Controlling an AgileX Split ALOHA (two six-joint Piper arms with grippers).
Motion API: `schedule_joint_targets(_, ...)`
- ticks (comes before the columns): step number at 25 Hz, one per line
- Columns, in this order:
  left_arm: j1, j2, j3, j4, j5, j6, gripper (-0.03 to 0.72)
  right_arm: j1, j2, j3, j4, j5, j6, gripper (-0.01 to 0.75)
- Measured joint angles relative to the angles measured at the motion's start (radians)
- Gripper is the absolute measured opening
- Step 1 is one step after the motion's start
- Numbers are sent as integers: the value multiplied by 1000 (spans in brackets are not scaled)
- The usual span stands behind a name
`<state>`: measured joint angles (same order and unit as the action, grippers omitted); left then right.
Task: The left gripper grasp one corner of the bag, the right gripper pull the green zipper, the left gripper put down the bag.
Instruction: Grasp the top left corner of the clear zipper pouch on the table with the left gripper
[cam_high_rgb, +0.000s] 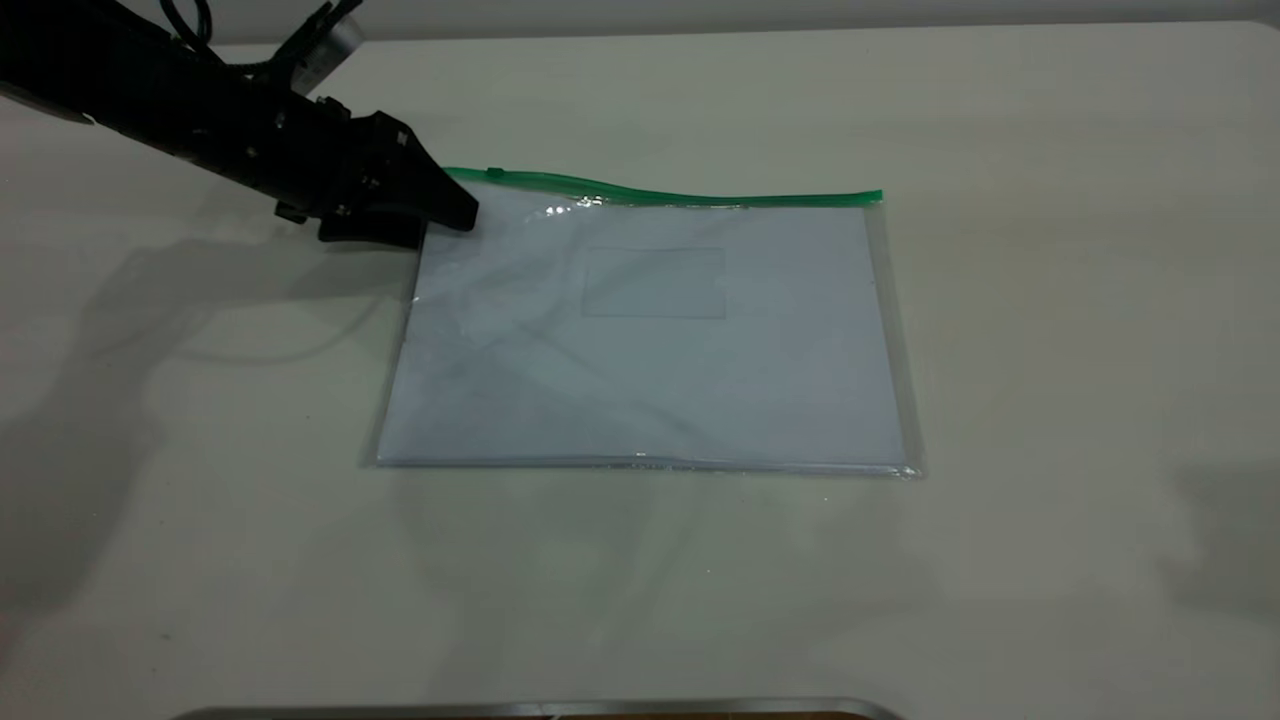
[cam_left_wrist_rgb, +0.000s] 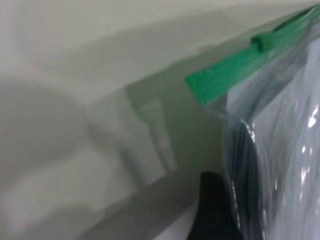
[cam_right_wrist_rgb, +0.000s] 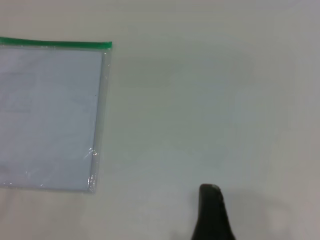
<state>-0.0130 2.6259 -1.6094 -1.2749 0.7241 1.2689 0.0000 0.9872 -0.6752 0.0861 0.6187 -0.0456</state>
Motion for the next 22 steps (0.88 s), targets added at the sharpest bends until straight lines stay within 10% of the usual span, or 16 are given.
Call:
schedule_joint_targets(9,0,33,-1,-63,62,39,546,0,0,0,0,0,0,579)
schedule_joint_targets(19,0,43,-44,-93,118,141,62,0,4,0,0,0,-31,579)
schedule_joint_targets(22,0,47,-96,-76,168,208,52,0,36,0,13,-1,-102,579)
